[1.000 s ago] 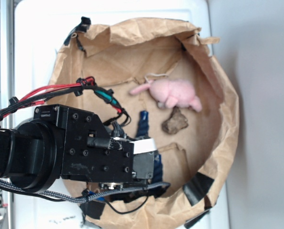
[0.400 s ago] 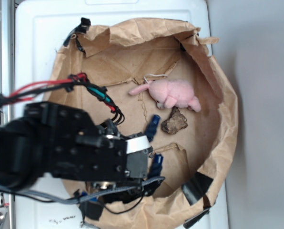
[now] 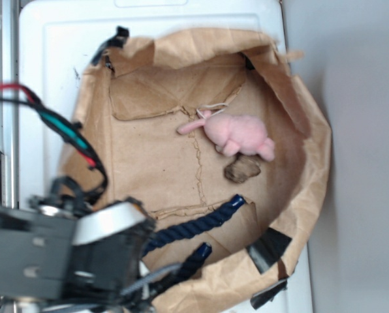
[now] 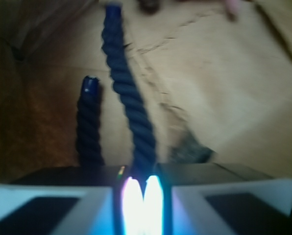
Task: Grab the blue rope.
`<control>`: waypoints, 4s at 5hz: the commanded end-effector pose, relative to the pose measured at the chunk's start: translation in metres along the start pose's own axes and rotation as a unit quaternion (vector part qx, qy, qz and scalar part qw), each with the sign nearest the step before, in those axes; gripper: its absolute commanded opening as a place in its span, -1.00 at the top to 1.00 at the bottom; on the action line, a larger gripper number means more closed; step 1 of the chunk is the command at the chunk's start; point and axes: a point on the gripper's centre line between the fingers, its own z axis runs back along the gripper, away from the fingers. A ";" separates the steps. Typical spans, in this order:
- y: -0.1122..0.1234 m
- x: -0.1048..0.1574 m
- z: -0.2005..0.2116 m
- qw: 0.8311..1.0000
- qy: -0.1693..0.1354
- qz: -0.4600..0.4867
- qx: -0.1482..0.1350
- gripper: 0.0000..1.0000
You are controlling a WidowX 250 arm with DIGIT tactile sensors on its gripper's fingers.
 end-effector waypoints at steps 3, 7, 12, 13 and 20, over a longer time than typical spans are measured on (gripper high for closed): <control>-0.008 0.007 0.040 0.999 0.026 -0.009 -0.034 -1.00; -0.003 0.042 0.064 0.997 0.040 0.031 -0.053 -1.00; 0.015 0.086 0.011 0.999 0.002 0.052 0.006 -1.00; 0.015 0.092 -0.005 0.998 -0.002 0.050 0.026 -1.00; -0.028 0.073 -0.089 0.998 0.031 -0.034 0.045 -1.00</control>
